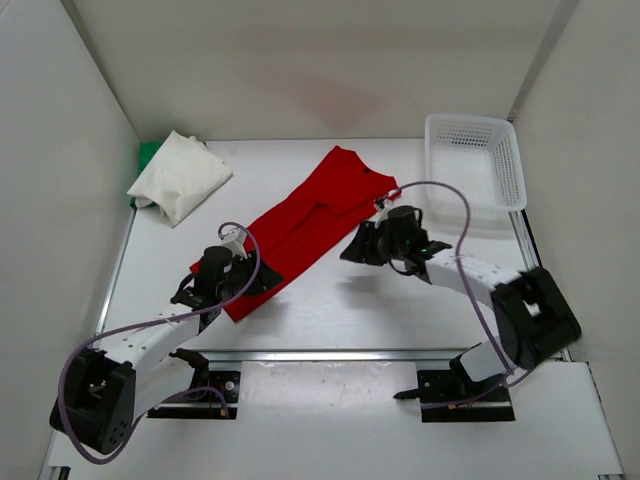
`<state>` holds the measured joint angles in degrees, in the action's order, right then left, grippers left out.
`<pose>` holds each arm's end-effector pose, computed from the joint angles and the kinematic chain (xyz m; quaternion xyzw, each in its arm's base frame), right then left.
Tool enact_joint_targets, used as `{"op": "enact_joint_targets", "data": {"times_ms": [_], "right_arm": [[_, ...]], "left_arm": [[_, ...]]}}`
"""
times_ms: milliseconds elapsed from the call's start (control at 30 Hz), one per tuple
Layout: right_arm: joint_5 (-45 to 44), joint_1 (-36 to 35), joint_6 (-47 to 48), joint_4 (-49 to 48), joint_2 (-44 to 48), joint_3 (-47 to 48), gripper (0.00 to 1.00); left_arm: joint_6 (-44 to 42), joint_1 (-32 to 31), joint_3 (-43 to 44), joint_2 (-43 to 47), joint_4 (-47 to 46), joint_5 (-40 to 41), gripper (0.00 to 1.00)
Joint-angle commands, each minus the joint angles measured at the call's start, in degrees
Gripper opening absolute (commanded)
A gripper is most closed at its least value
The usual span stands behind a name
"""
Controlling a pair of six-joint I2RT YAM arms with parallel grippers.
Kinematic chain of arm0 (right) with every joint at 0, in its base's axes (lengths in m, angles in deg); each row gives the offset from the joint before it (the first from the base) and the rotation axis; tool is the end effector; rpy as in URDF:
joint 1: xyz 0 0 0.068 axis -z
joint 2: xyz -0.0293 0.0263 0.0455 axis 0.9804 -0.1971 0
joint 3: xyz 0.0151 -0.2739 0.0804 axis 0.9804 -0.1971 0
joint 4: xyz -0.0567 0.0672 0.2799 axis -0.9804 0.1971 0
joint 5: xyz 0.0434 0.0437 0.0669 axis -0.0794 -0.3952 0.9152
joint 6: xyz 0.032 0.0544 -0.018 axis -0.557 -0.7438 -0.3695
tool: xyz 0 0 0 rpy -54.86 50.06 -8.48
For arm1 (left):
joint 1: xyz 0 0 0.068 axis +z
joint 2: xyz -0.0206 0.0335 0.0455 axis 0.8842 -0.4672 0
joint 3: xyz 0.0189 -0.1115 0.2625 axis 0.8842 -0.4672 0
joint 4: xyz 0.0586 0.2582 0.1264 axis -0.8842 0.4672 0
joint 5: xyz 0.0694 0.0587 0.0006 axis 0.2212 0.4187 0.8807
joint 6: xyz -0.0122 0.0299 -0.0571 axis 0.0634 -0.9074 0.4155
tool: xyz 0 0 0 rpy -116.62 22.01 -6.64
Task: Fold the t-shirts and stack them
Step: Rotate the tshirt 90 degrees
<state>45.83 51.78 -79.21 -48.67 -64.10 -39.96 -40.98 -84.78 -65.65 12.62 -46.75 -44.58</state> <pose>0.2930 0.1703 0.2026 -0.0344 0.8610 0.3901 0.3244 0.2083 -0.1023 0.1517 -0.0624 0.8768 -0.3417 0.3326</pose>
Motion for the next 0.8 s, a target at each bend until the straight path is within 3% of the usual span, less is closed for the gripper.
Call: {"op": "enact_joint_targets", "data": {"times_ms": [0,333,600,633,767], "right_arm": [[-4.78,-5.12,-5.68,-11.14,-7.88,-0.62,0.4],[-15.17,-12.35,-11.74,-8.32,-26.79,10.54,0.41],[-13.06,-13.14,-14.39,-6.04,-34.01,16.08,0.13],[-11.75,-12.62,-14.56,-6.39,-33.93,16.17,0.03],[-9.63,-9.02,-13.34,-6.92,-29.03,11.19,0.01]], "left_arm": [[-0.83,0.39,1.46,2.69,0.44,-1.68,0.48],[-1.1,3.12,0.05,8.67,1.77,-2.2,0.48],[-1.11,3.56,0.31,7.26,0.36,-2.56,0.48],[-1.1,3.47,0.23,6.91,0.27,-2.47,0.48],[-1.98,2.95,0.66,5.68,1.15,-2.11,0.48]]}}
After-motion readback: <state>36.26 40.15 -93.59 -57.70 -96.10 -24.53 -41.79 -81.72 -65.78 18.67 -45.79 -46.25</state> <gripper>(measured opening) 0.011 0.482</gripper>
